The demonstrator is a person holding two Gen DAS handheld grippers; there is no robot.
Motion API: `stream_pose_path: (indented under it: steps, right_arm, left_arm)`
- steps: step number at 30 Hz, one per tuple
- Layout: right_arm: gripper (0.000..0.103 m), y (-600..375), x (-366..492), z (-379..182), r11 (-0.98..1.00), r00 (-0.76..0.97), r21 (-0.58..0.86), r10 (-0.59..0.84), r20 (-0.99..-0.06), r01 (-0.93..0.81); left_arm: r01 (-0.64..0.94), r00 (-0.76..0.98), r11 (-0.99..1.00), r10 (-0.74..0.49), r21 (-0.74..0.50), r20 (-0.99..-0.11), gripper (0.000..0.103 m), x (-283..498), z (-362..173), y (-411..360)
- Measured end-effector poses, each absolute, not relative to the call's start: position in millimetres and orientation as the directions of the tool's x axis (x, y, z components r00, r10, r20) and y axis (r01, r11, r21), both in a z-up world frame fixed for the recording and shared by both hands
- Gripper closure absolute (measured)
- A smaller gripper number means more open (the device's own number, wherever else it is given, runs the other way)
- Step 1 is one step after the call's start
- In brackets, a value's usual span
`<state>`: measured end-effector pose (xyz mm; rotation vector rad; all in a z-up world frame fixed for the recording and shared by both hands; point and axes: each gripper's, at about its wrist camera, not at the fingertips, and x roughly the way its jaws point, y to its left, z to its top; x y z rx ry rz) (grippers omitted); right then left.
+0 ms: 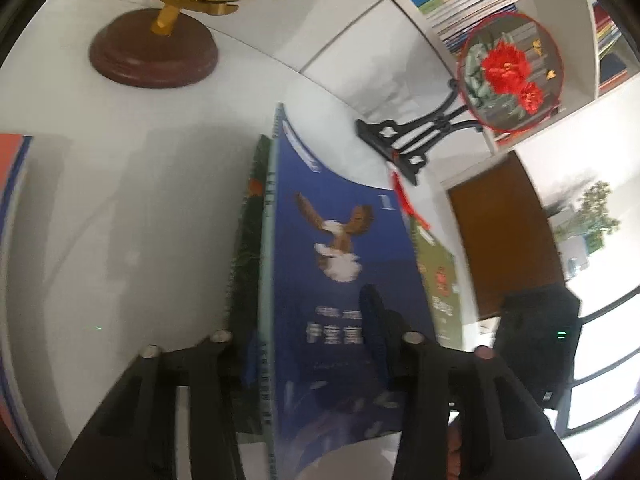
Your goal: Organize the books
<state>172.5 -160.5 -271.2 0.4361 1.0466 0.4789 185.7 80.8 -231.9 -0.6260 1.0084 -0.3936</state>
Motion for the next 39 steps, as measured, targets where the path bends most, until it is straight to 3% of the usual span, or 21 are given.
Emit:
stream_pose_path:
  steps: [2, 5, 12, 26, 39]
  right_arm:
    - [0.092, -163.2, 171.4, -268.2, 0.811, 0.422, 0.560, 0.573, -0.703, -0.169]
    - [0.092, -163.0, 169.8, -260.9, 0.811, 0.431, 0.555, 0.575, -0.695, -0.187]
    - [0.092, -157.1, 165.5, -248.3, 0.816, 0.451, 0.536, 0.571, -0.686, -0.217]
    - [0.092, -146.1, 148.9, -210.6, 0.813, 0.500, 0.514, 0.576, -0.647, -0.273]
    - [0.092, -113.2, 121.5, -165.2, 0.788, 0.542, 0.517, 0.610, -0.578, -0.335]
  left_arm:
    - [0.013, 0.492, 0.797, -0.530, -0.603, -0.691, 0.090, 185.4, -228.5, 81.5]
    - [0.051, 0.477, 0.851, -0.480, -0.522, -0.736, 0.090, 186.5, -219.7, 75.2]
    - [0.070, 0.478, 0.871, -0.458, -0.487, -0.750, 0.090, 183.1, -211.3, 76.2]
    - [0.071, 0.530, 0.841, -0.488, -0.536, -0.694, 0.090, 165.2, -175.6, 94.9]
    - [0.106, 0.592, 0.863, -0.453, -0.493, -0.666, 0.090, 132.2, -134.4, 128.3]
